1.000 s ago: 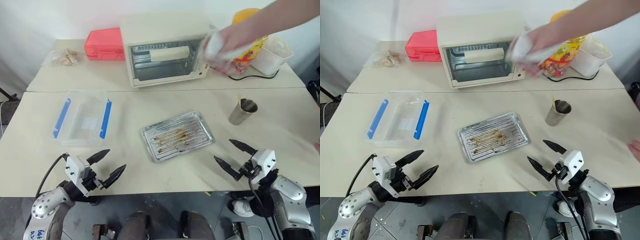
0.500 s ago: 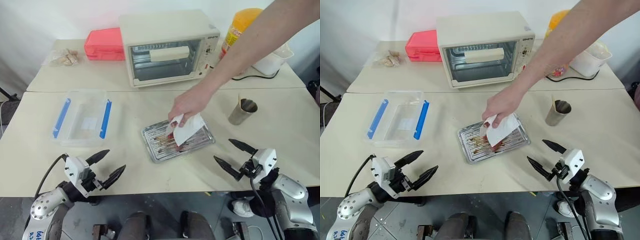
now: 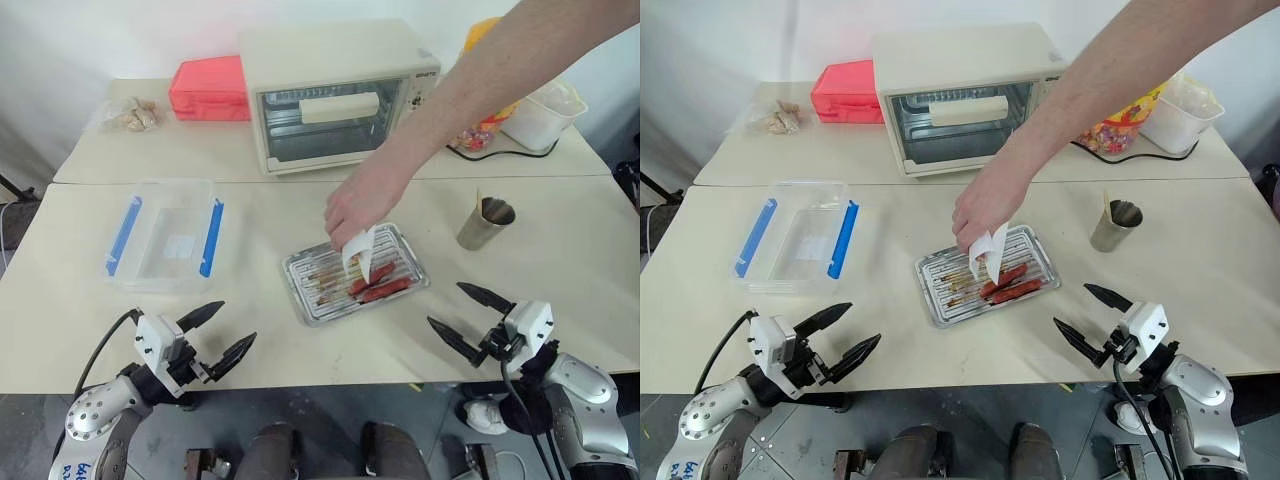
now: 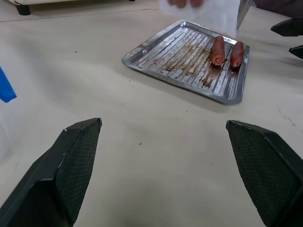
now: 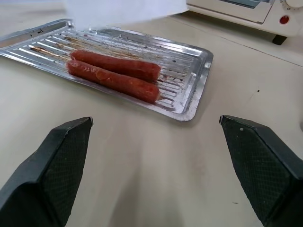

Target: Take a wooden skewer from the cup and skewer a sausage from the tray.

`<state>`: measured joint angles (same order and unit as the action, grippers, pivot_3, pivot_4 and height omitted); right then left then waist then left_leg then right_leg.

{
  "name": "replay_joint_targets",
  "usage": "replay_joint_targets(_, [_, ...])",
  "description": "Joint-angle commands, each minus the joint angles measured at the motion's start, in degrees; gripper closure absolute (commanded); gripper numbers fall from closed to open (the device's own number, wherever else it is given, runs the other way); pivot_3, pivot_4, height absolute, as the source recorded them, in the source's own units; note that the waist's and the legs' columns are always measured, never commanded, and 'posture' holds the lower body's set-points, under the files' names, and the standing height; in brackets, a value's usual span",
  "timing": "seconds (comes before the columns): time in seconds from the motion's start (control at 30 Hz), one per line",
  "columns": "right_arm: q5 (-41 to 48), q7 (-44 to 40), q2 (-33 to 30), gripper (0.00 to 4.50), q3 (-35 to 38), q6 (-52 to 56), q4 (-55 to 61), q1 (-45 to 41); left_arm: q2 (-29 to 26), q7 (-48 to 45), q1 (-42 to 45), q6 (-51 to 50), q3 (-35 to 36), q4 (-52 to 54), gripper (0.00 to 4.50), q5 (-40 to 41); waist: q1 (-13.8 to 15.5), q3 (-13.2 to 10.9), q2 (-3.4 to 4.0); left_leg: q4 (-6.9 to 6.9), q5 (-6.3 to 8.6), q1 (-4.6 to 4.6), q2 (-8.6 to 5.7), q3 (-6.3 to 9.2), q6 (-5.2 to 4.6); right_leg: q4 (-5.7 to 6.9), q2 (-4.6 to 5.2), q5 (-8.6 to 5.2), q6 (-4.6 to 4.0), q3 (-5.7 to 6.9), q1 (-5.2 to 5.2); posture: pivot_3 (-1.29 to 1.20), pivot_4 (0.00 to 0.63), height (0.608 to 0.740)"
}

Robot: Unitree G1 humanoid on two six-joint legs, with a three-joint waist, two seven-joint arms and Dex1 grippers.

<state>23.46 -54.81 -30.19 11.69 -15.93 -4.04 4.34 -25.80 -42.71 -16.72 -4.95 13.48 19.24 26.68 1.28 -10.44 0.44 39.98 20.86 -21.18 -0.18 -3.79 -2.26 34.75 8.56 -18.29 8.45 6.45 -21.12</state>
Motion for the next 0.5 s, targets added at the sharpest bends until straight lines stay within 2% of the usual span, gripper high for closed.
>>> replay_joint_targets(0.03, [0.65,0.45,-0.28,0.0,1.33,-0.58,1.85,0.77,-0.72,-0.54,0.55,0.99,0.19,0.12,0.03,-0.18,-0.02,0.0,0.0,0.0,0.0,0.0,0.0,0.0,0.0,0.0,0.0,0.0,0.0,0.0,0.0,0.0,0.15,0.74])
replay_joint_targets(0.5, [0.59,1.34,0.18,0.0,1.14,-0.83,2.44,1.77,-1.94,-1.53,1.54,0.77,-0.36,-0.53,0.03,-0.25,0.0,0.0,0.0,0.0,0.0,0.0,0.0,0.0,0.0,0.0,0.0,0.0,0.0,0.0,0.0,0.0,0.15,0.74])
